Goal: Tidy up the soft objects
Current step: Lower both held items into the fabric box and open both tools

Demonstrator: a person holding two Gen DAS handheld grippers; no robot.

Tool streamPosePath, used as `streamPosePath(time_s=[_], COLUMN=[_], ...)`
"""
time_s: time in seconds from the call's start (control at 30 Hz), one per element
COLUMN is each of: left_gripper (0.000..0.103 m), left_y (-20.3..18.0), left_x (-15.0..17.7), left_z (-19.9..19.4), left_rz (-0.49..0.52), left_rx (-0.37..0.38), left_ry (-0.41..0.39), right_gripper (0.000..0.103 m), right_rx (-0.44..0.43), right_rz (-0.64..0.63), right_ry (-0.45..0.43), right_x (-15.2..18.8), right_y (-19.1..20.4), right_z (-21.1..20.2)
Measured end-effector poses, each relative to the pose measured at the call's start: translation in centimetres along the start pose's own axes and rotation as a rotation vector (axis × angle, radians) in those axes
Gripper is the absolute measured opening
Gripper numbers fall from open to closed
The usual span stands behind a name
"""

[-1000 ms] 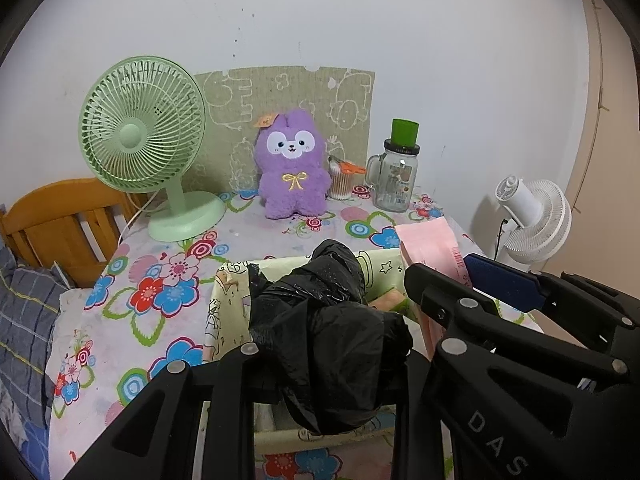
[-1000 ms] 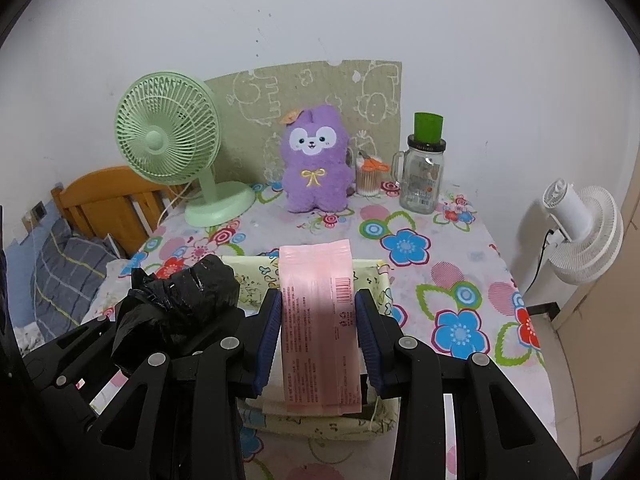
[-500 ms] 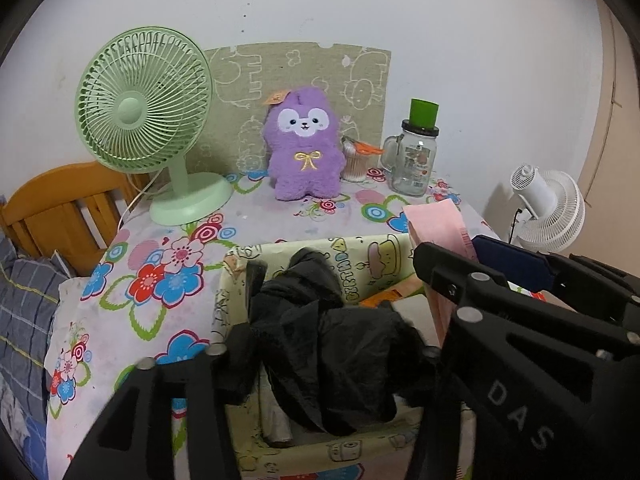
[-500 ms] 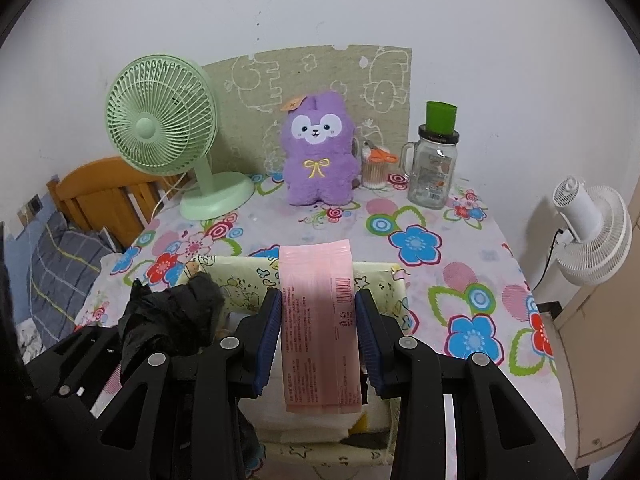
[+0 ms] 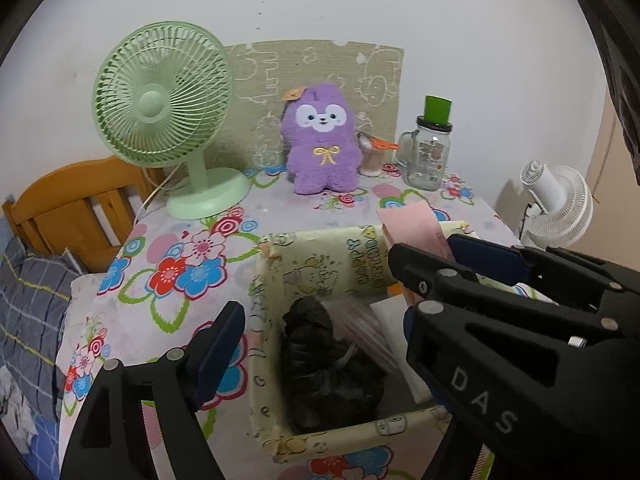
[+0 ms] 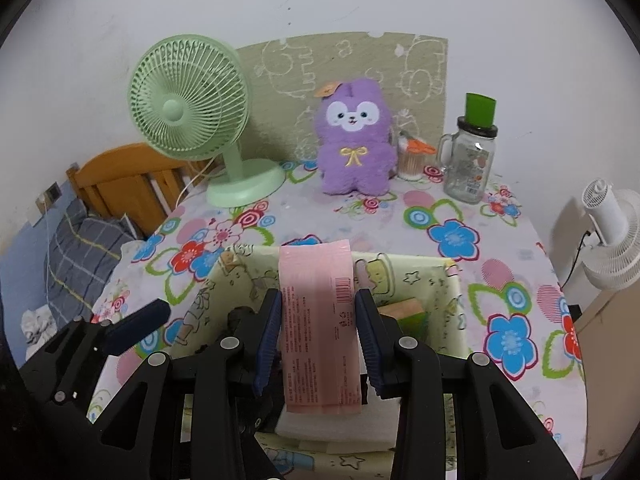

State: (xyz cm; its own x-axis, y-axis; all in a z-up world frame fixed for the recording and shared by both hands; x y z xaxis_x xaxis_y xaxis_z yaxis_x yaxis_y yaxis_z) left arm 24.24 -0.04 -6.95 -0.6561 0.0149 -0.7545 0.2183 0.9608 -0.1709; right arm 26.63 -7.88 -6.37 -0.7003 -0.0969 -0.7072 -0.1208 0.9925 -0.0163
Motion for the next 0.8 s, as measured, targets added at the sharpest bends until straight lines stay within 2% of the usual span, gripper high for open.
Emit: streamPosePath(time_s=[0.37,0.43,0.5,0.67,0.8], left_gripper=[0.090,0.090,0.090,0.092,0.094], left_y=[1.4,1.5,1.6,1.6,1.5], left_x=[0.6,0.7,0.7,0.8,0.8], left_z=[0.1,0.2,0.3,0.0,-0.1], left_rz=[-0.030,-0.030,-0.035,-0.038,-0.041], left_rx=[-0.002,-0.010,-0.007,-0.008,-0.014], left_ry=[0.019,0.020,0.024,0.016,0.014], right_gripper=[0.045,0.061,0.069,0.072,0.078], right_rx=[-0.035,-0.022,-0.015,-0.001,0.022], right_rz=[-0.036,-0.044,-0.040,-0.039,-0.033], right_ry=[0.038,0.040,0.025,0.018,0.017], right_x=[0.2,0.2,0.2,0.3,0.4], right_y=[1.7,1.8,1.7,1.5,1.1], right_z=[1.2,1.3,1.0,0.6,0.3])
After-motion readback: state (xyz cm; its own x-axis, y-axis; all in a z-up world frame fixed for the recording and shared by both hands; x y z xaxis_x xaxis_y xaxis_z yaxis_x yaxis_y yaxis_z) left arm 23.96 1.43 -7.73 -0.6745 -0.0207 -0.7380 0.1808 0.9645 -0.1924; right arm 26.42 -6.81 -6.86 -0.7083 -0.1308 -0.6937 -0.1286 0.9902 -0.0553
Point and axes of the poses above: each gripper's, at about its wrist camera, not at the fingertips, and z roughly the way its jaws point, y to its left, x to its underside, the point moved 2 cm from there along z, roughly the way its jaws point, and after that the axes turned 14 degrees about x, right-handed, at the moved point
